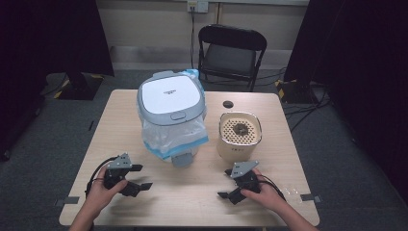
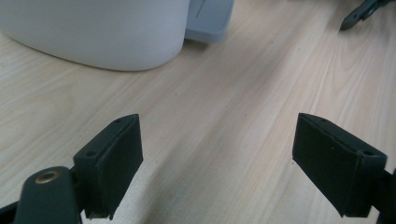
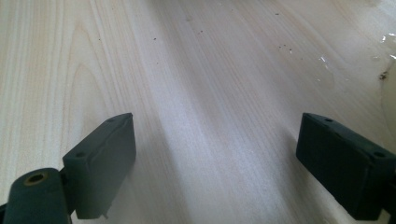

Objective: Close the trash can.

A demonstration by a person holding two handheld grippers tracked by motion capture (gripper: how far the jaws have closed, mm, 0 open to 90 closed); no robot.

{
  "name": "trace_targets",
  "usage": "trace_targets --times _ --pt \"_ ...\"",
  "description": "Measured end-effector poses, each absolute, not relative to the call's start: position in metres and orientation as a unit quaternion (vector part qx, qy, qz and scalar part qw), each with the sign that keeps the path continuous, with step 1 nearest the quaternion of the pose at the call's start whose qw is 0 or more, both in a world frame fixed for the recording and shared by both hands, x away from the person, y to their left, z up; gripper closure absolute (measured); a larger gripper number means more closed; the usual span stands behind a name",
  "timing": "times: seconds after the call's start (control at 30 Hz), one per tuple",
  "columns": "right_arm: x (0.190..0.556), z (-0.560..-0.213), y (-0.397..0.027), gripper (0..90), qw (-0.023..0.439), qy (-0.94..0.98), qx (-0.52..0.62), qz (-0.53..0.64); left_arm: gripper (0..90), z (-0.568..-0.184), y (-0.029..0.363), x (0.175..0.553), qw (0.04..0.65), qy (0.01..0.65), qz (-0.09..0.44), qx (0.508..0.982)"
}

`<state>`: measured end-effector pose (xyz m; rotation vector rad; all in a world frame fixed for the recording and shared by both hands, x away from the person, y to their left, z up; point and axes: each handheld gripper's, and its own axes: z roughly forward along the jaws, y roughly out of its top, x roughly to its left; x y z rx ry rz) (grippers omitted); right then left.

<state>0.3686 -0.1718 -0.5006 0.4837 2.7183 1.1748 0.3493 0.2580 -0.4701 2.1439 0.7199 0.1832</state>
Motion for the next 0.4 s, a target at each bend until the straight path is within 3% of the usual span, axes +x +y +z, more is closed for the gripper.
trace_targets --times 0.4 --pt "0.3685 -0.5005 -0.1718 11.5 0.07 0.904 0.161 0.39 15.8 -0.4764 0.252 0.3465 0.42 0.266 0.091 0.863"
